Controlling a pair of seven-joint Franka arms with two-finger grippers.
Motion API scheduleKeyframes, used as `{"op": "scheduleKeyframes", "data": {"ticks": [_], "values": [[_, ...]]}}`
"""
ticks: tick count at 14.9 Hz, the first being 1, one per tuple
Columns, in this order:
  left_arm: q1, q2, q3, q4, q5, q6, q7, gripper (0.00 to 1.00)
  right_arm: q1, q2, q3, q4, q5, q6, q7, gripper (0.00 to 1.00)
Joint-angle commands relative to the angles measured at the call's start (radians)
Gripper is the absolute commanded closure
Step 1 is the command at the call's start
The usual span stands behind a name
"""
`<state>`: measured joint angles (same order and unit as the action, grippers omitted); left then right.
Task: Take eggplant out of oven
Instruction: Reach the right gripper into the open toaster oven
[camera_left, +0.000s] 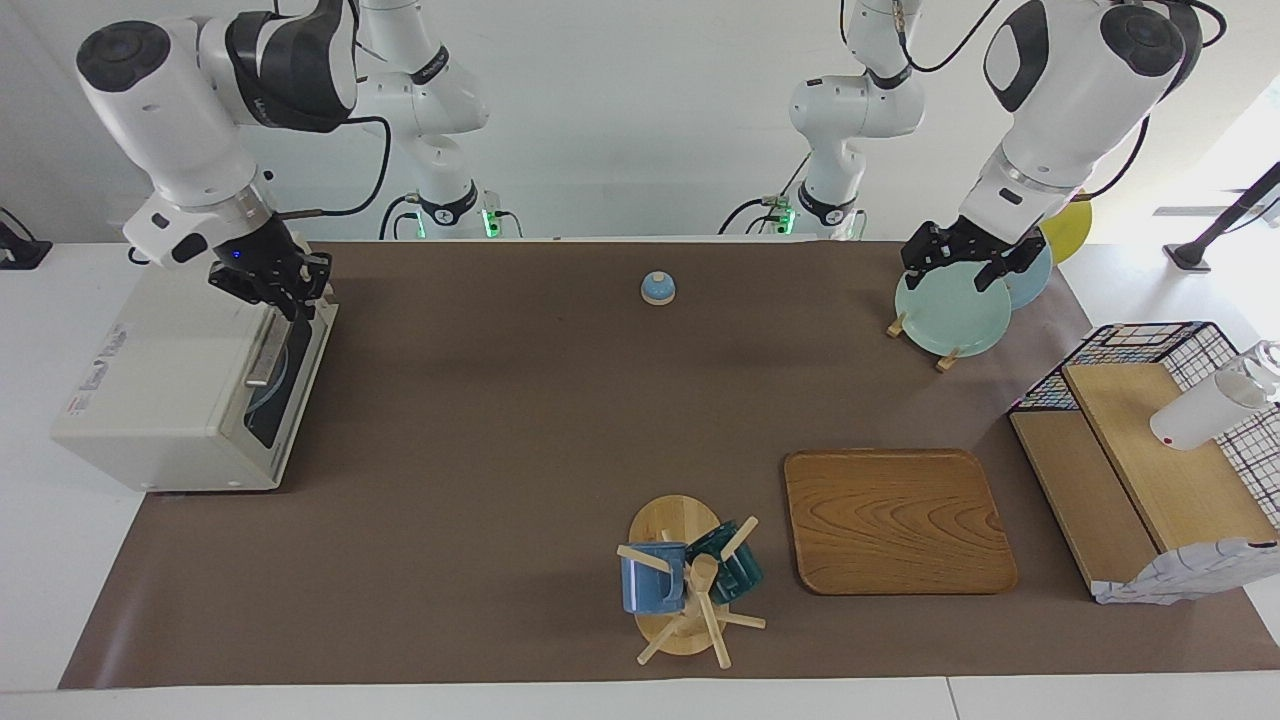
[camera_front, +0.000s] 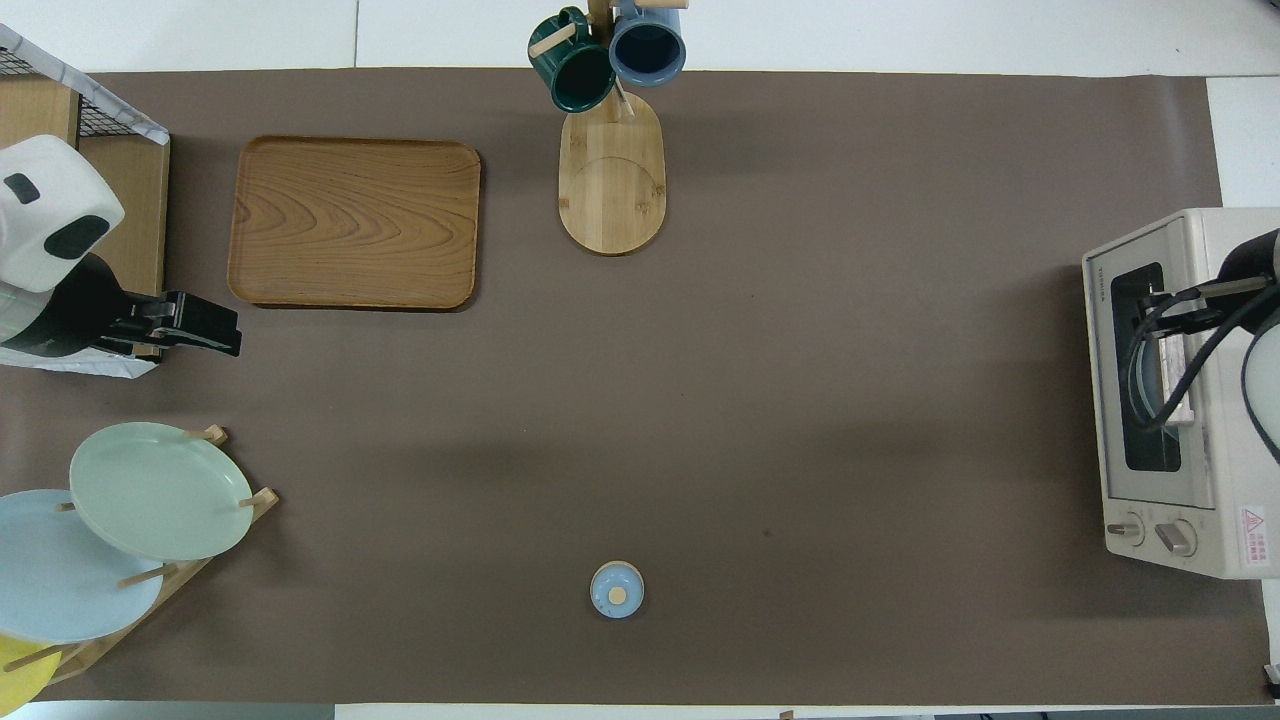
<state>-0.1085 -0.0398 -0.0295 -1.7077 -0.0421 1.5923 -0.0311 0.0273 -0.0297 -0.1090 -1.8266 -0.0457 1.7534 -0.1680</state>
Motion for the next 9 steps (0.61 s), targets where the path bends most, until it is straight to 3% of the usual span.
{"op": "scheduleKeyframes", "data": {"ticks": [1,9], "values": [[0.012,-0.019,-0.006,-0.013,0.016,-0.003,0.008,0.00,-0.040,-0.044,0.000,-0.099,-0.034,0.061,0.013,1.00],[0.012,-0.019,-0.006,-0.013,0.016,-0.003,0.008,0.00,-0.070,-0.035,0.000,-0.158,-0.132,0.120,0.036,1.00]]}}
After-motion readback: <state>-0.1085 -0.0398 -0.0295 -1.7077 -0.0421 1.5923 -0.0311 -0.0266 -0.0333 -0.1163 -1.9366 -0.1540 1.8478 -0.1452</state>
